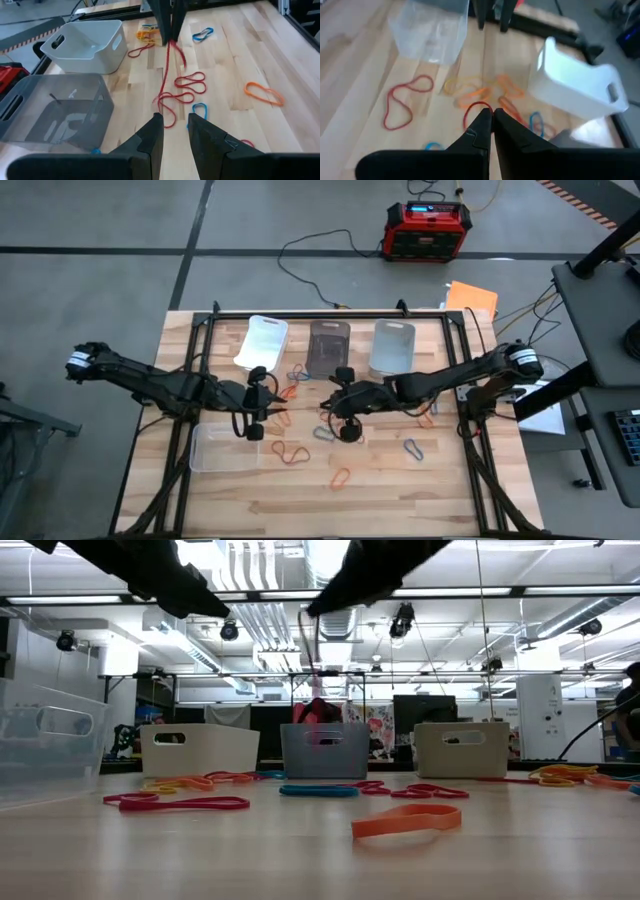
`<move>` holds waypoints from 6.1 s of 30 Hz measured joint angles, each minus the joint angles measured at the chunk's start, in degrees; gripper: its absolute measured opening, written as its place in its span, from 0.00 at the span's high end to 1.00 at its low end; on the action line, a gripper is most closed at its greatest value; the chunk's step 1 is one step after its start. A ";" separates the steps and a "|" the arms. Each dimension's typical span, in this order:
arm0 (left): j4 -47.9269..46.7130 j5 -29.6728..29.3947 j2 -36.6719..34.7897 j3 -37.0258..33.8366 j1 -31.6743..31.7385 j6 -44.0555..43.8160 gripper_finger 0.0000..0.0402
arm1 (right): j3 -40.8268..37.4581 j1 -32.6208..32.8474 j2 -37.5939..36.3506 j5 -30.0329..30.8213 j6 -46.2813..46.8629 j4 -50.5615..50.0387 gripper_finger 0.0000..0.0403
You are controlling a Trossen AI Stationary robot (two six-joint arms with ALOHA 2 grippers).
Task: Sort rubber bands into baskets
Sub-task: Put the red rubber band into the black bin, then put the blue rubber band into the white bin
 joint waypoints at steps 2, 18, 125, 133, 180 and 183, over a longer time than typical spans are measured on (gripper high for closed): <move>-3.23 0.08 -1.17 0.74 -0.12 -0.39 0.81 | -0.01 0.00 -0.93 0.59 -1.49 1.88 0.98; -20.54 -13.53 -10.44 6.59 -0.28 0.02 0.81 | 0.46 -3.05 -4.65 11.96 -6.93 6.11 0.98; -9.77 -4.23 -9.65 3.75 4.48 0.93 0.81 | 7.27 -29.14 5.96 -18.07 16.36 -12.38 0.69; -7.17 -2.66 -4.32 3.73 4.37 -2.92 0.81 | 5.65 -16.83 -3.09 -15.67 14.67 -13.88 0.76; 6.44 0.39 42.63 15.79 -3.69 -7.20 0.80 | -23.02 7.17 -21.26 5.80 23.45 0.35 0.56; 4.30 0.30 45.19 17.58 -3.68 -9.13 0.76 | -23.02 7.13 -21.71 5.84 22.87 0.35 0.56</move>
